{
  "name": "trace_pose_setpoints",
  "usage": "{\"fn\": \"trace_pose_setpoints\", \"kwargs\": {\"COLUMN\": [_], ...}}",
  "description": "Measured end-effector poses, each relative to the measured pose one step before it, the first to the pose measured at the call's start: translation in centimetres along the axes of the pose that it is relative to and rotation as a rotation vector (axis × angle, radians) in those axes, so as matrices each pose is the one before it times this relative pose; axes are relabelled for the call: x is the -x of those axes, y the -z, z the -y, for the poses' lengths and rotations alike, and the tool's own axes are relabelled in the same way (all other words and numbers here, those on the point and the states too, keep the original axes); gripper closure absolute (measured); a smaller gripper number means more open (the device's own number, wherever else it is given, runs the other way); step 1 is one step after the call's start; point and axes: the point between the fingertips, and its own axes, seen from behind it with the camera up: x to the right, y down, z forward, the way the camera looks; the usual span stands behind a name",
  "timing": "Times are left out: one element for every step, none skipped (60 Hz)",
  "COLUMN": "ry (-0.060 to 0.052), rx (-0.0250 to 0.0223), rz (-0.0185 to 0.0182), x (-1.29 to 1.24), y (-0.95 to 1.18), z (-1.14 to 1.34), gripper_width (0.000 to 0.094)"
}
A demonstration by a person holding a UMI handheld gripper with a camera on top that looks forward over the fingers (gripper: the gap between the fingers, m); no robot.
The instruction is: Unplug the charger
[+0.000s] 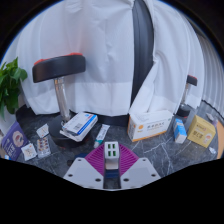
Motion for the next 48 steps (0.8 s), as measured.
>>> {"fn": "trace_pose_setpoints", "kwargs": {"ry": [0.0069,0.0042,0.0006,-0.0014,-0.0037,-0.006,-0.0075,-0.0118,-0.0118,-0.0013,0.0093,0.0139,0.0097,0.0021,-0.0042,-0.0094,-0.0143,-0.016,-0.0154,-0.0133,-0.0107,-0.0082,-0.0051,-0.0038,-0.0007,-0.0006,-0.0008,-0.0012,-0.0005,-0.0013,-0.0024,-0.0037,-0.0058,-0.003,-0.0061,-0.0065,-0.0093,-0.0094,-0.0088,-0.0094,-0.01,-0.0102,-0.009,-0.008,-0.0099,-0.0124,-0.0086,-0.0041], "rx": [-0.00495,0.00015,0.00386,0.00517,0.00851,0.00224,-0.01195,-0.03875,-0.06431,-0.0593,-0.05653,-0.05236,-0.0479,-0.03953,-0.03038,-0.01627,-0.01588,-0.01209,-0.00624,0.00182,0.01097,0.01559,0.01261,0.02179,0.02742,0.03235,0.03505,0.03525,0.0346,0.03306,0.03009,0.02851,0.01913,0.02857,0.02076,0.02628,0.02549,0.02398,0.02244,0.0184,0.01215,0.00719,0.00579,0.00684,0.00024,-0.00836,-0.00093,0.00366], "rz": [0.00081,-0.00242,-0.00171,-0.00061,0.00015,0.0012,0.00562,0.0106,0.01515,0.00683,-0.00205,-0.00533,-0.00431,-0.00612,-0.0024,0.00433,0.00244,0.00331,0.00304,0.00316,0.00304,0.00171,-0.00281,-0.00313,-0.00363,-0.00611,-0.0061,-0.00397,-0.00154,0.00131,0.00383,0.00474,0.00278,0.00545,0.00457,0.00517,0.00288,0.00352,0.00423,0.00544,0.00589,0.00523,0.00404,0.00379,0.00836,0.00848,0.001,-0.0036], "x": [0.058,-0.016,0.006,0.018,-0.01,-0.005,0.058,0.155,0.347,0.138,-0.115,-0.208,-0.259,-0.138,-0.225,-0.537,-0.347,-0.34,-0.481,-0.522,-0.585,-0.681,-0.591,-1.006,-0.969,-0.981,-0.97,-0.921,-0.863,-0.722,-0.63,-0.603,-0.407,-0.528,-0.424,-0.54,-0.487,-0.453,-0.389,-0.36,-0.378,-0.384,-0.39,-0.347,-0.214,-0.22,-0.348,-0.472], "y": [0.018,0.028,0.015,0.023,0.048,0.163,0.519,0.611,1.068,1.043,1.145,0.97,0.846,0.021,0.896,0.277,0.394,0.368,0.288,0.225,0.156,0.111,0.232,-0.176,-0.26,-0.131,-0.155,-0.197,-0.225,-0.298,-0.339,-0.359,-0.21,-0.367,-0.248,-0.435,-0.297,-0.31,-0.251,-0.204,-0.166,-0.125,-0.113,-0.08,-0.014,0.058,0.087,0.085], "z": [0.086,-0.013,-0.028,0.033,0.053,0.385,0.839,1.8,2.524,2.714,2.713,2.786,2.589,2.143,1.522,1.439,1.089,0.804,0.464,0.062,-0.31,-0.628,-0.882,-0.939,-1.224,-1.483,-1.647,-1.641,-1.722,-1.684,-1.587,-1.561,-1.899,-1.442,-1.609,-0.976,-1.071,-1.016,-0.92,-0.751,-0.562,-0.4,-0.345,-0.357,-0.084,0.105,0.02,-0.054], "gripper_width": [0.08,0.0817,0.083,0.0842,0.0847,0.085,0.0852,0.0853,0.0854,0.0854,0.0854,0.0855,0.0854,0.0856,0.0855,0.0857,0.0856,0.0857,0.0857,0.0857,0.0857,0.0857,0.0855,0.0854,0.0853,0.0849,0.0845,0.0841,0.0836,0.0831,0.0826,0.0822,0.0816,0.081,0.0805,0.0799,0.0792,0.0785,0.0778,0.0771,0.0764,0.0755,0.075,0.074,0.0725,0.0705,0.0664,0.0605]}}
